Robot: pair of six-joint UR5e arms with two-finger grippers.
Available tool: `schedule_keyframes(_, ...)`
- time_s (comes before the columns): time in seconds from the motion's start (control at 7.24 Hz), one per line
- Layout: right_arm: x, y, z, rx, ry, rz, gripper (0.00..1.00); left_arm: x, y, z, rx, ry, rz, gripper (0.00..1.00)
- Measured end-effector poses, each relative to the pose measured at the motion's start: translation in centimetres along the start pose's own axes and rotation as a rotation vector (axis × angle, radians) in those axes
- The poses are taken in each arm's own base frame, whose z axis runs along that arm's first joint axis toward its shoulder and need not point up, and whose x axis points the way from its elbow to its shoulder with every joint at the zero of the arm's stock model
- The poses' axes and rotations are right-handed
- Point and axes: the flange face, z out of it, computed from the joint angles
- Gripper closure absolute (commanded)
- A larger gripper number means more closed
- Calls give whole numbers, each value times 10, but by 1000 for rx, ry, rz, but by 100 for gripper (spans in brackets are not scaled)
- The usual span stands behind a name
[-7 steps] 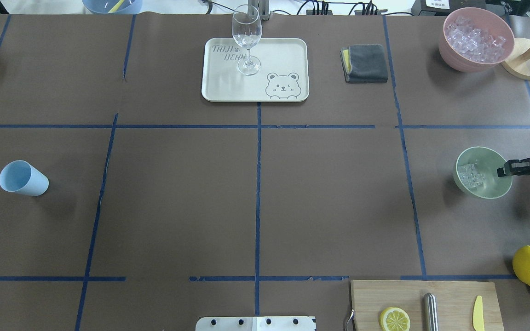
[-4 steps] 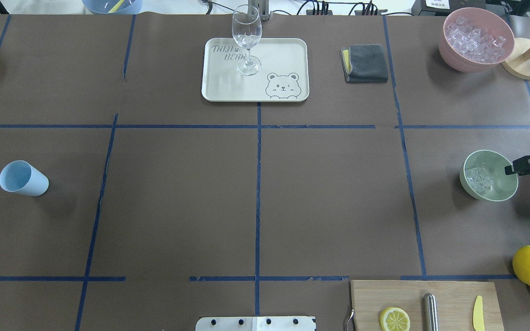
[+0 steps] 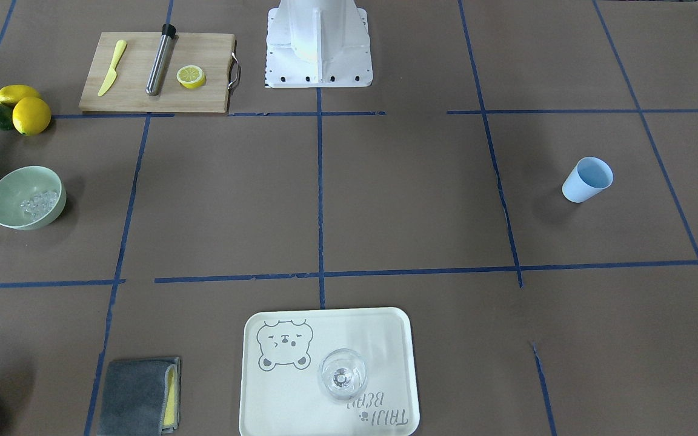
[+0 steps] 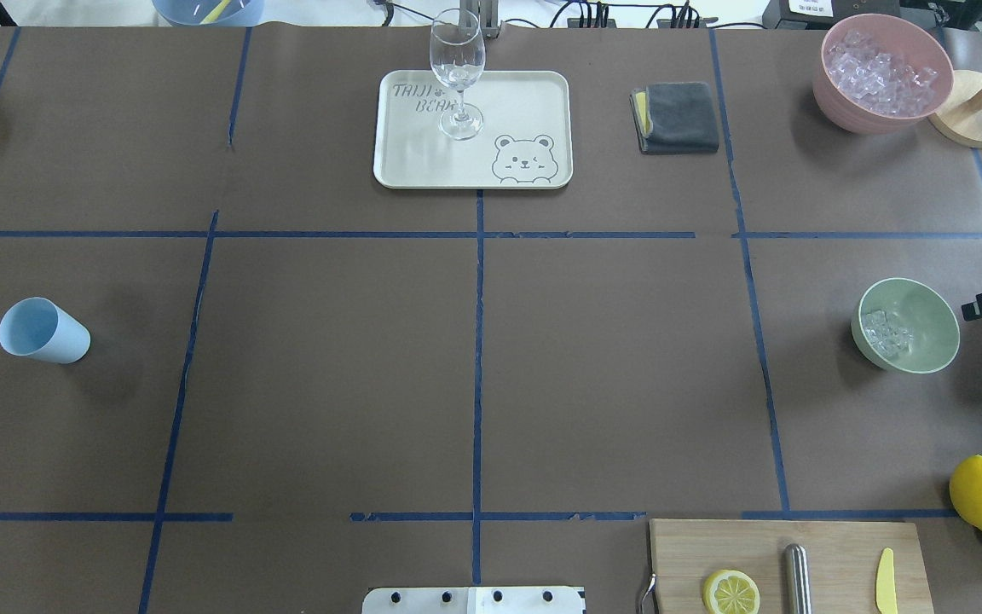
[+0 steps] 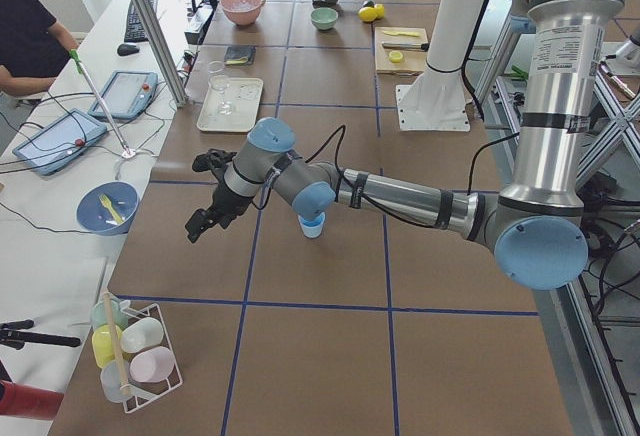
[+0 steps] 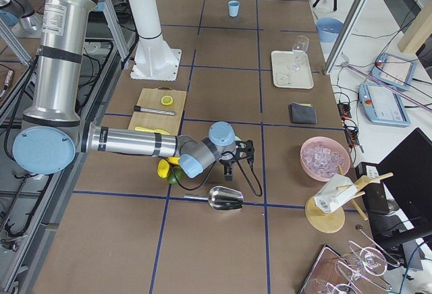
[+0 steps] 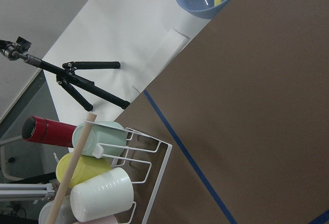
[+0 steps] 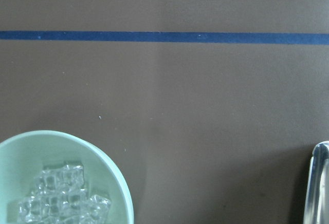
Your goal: Pour ice into bowl
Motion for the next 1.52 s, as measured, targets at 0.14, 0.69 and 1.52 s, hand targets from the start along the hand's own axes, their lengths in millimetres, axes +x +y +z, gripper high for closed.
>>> schedule_keyframes(0.14,8,-3,-13,-13,28,-30,0,-6,3,-2,-27,45,-32,0)
schedule_keyframes(0.69,85,-10,-117,-60,69,-107,0,-29,27,-10,-108,164,-75,0)
schedule_keyframes(1.52,123,1,-146,-46,23,-11,0,-29,120,4,-287,397,-335,0)
